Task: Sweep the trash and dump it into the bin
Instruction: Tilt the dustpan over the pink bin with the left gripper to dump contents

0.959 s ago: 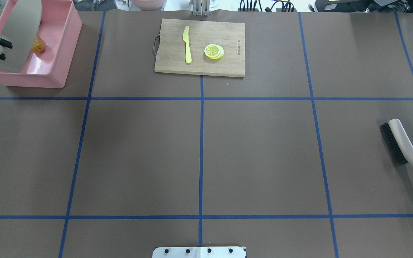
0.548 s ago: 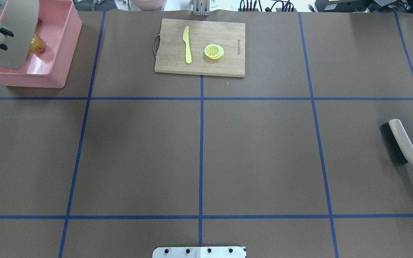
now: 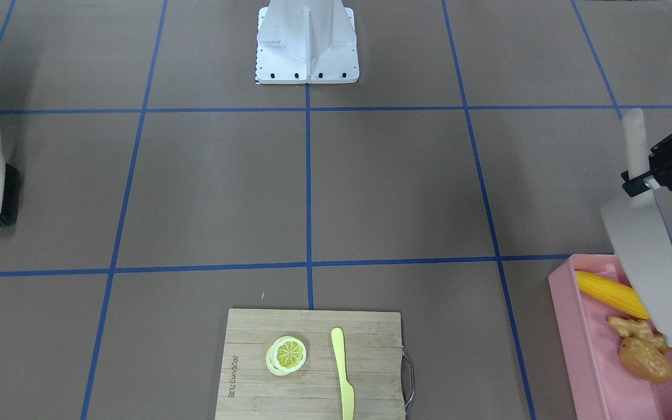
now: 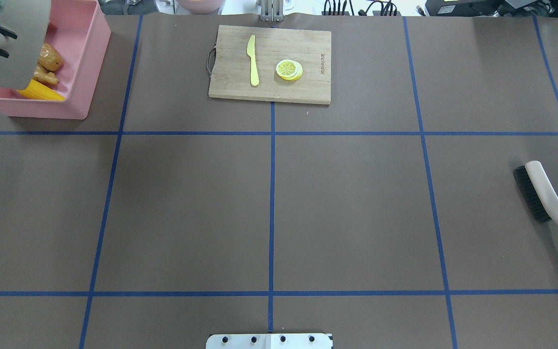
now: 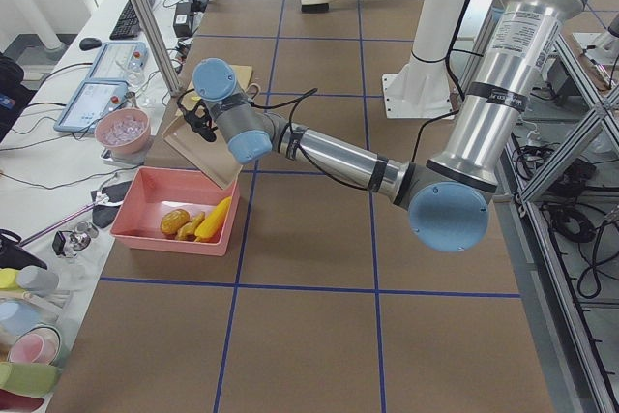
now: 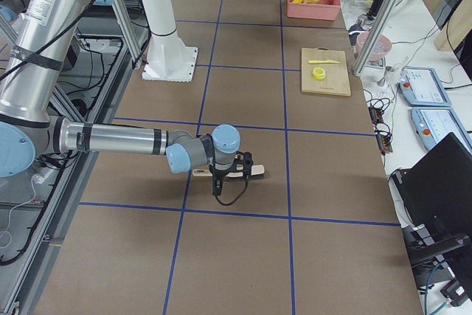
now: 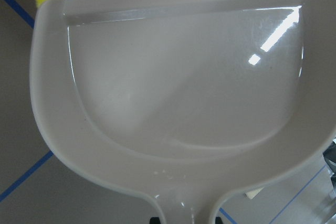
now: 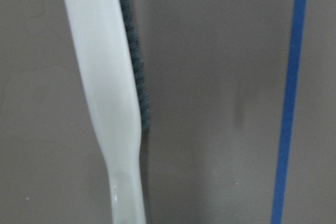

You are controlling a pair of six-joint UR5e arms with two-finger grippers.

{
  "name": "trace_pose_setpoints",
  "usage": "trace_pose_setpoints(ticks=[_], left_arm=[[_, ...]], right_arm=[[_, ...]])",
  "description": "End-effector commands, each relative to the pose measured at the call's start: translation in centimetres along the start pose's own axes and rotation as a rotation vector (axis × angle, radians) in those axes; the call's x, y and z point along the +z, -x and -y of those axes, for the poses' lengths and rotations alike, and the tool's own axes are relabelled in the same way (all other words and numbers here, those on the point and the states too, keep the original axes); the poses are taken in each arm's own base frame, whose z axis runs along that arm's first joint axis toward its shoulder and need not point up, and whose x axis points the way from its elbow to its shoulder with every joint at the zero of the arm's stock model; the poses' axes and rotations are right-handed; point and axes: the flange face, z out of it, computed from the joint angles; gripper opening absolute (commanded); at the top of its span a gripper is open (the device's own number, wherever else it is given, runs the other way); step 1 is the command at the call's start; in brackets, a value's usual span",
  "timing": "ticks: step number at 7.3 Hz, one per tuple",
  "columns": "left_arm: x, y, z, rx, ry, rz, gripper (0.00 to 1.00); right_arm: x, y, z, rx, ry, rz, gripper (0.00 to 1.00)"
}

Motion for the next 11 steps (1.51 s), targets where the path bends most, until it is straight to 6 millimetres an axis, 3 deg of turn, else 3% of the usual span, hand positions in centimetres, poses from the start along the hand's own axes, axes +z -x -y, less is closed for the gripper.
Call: trace_pose_setpoints(ticks=[1, 3, 4, 7, 9, 10, 11], left_arm=[[-0.1, 0.2, -0.4, 0.137, 0.003, -0.022, 0.00], [-0.1, 0.5, -0.6, 0.453, -0.006, -0.028, 0.00], [0.0, 1.2, -0.3, 0.616, -0.007, -0.022, 0.00], [0.6, 1.2, -0.2, 1.000, -0.034, -0.011, 0.00], [0.8, 1.1, 0.4, 1.462, -0.101, 0.028, 0.00], [1.8, 1.9, 1.7, 1.539, -0.144, 0.087, 0.00], [3.9, 1.8, 1.0, 1.645, -0.094, 0.112, 0.00]], right_arm=[[-3.2, -4.1, 2.0, 0.048, -0.021, -0.027, 1.00], [-7.0, -3.1, 7.6, 0.134, 0.015, -0.093, 1.00], [-8.0, -2.5, 9.1, 0.140, 0.009, -0.147, 1.00], [-8.0, -2.6, 9.2, 0.269, -0.001, -0.129, 1.00], [-10.8, -3.0, 8.8, 0.291, -0.055, -0.082, 1.00], [-11.0, -2.8, 8.9, 0.284, -0.060, -0.075, 1.00], [-11.2, -2.6, 9.0, 0.278, -0.065, -0.074, 1.00]])
